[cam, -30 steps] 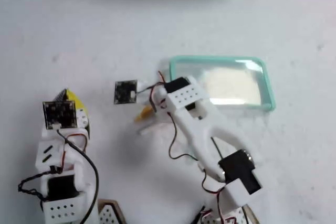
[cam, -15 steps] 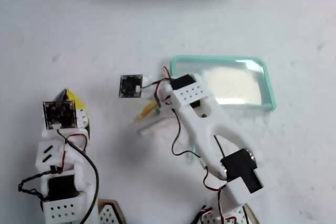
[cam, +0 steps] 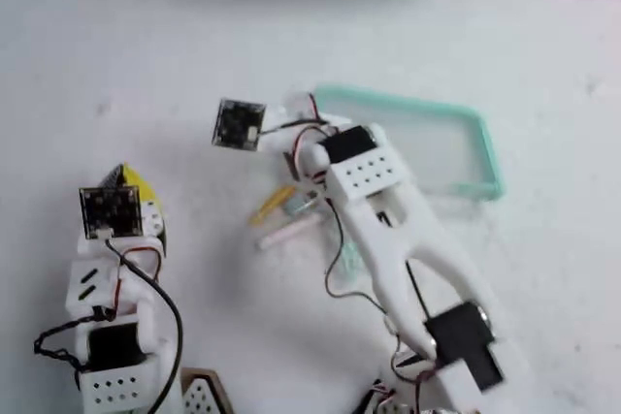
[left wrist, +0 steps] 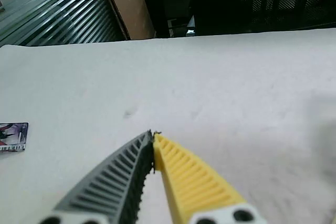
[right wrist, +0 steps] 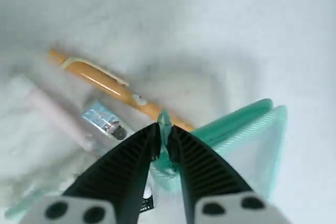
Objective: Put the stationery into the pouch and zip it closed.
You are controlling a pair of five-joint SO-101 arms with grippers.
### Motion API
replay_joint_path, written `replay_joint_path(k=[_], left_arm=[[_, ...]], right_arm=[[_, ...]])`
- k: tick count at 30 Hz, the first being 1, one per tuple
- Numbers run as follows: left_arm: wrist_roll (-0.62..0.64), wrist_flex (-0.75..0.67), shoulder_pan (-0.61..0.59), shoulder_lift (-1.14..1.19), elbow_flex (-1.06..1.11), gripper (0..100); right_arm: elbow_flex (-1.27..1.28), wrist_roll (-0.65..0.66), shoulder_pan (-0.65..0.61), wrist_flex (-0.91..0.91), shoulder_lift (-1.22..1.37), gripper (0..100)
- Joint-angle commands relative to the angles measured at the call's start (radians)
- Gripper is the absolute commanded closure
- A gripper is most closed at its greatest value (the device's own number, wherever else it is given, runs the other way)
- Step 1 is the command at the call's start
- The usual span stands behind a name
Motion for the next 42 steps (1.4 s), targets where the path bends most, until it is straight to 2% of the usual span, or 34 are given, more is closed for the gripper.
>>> replay_joint_path(k=[1, 10, 23, 30, 33, 36, 38, 42], left_arm=[[0.008, -0.026, 0.041, -0.008, -0.011, 98], [0.008, -0.025, 0.042, -0.008, -0.011, 98], [0.008, -0.023, 0.039, -0.008, -0.011, 98], [0.008, -0.026, 0.053, -0.008, -0.018, 98], [0.008, -0.018, 0.107, -0.008, -0.035, 98], [0.006, 0.054, 0.179, -0.008, -0.084, 97], [0.006, 0.110, 0.228, -0.008, -0.135, 93], [0.014, 0.199, 0.325, -0.008, -0.256, 80]], right_arm=[[-0.052, -0.040, 0.002, -0.005, -0.139, 98.1], [-0.054, -0.130, 0.059, -0.004, -0.386, 98.1], [-0.054, -0.348, 0.085, -0.007, -0.665, 98.1], [-0.049, -0.370, 0.087, 0.067, -0.785, 98.1], [-0.044, -0.370, 0.087, 0.096, -0.828, 98.1], [-0.028, -0.371, 0.077, 0.125, -0.843, 98.1], [-0.015, -0.396, 0.064, 0.120, -0.849, 98.1], [0.012, -0.529, 0.027, 0.059, -0.845, 98.1]])
